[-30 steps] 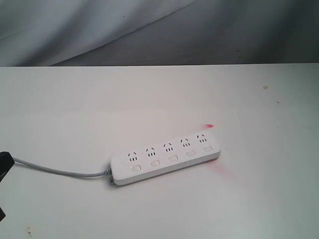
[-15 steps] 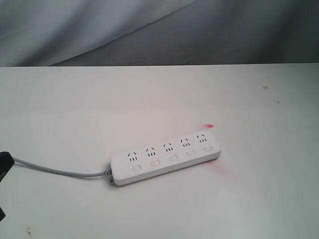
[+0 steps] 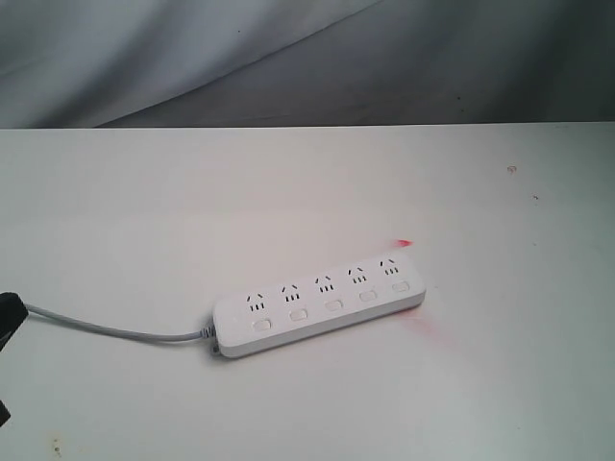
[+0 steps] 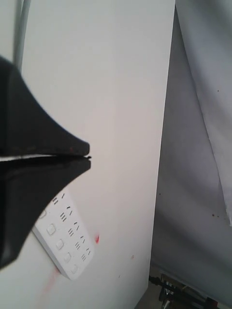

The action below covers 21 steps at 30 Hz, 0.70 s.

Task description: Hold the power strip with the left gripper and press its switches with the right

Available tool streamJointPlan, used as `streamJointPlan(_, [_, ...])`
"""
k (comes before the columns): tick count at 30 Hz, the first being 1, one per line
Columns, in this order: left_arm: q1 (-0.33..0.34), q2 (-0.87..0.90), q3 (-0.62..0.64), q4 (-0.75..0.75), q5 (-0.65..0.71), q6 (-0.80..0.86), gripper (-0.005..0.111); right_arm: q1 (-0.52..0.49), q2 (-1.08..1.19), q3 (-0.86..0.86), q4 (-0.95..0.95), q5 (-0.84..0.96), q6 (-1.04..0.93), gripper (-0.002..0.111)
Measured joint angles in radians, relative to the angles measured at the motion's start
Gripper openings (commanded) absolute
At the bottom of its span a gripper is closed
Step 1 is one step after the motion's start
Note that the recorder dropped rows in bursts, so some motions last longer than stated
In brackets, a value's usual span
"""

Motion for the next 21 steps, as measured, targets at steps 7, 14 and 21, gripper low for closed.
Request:
streamJointPlan(7, [0.0,-0.048,0.0,0.0,0.0,0.015,0.0,0.0,0.0,0.0,0.0,0.0,0.0,0.0])
streamJointPlan(14, [0.002,-0.23,0.0,0.0,0.144,0.09,0.0,0.0,0.0,0.0,0.0,0.0,0.0,0.0])
streamJointPlan(21, [0.141,-0.387,0.0,0.007,0.286,0.108,0.0,0.0,0.0,0.0,0.0,0.0,0.0,0.0])
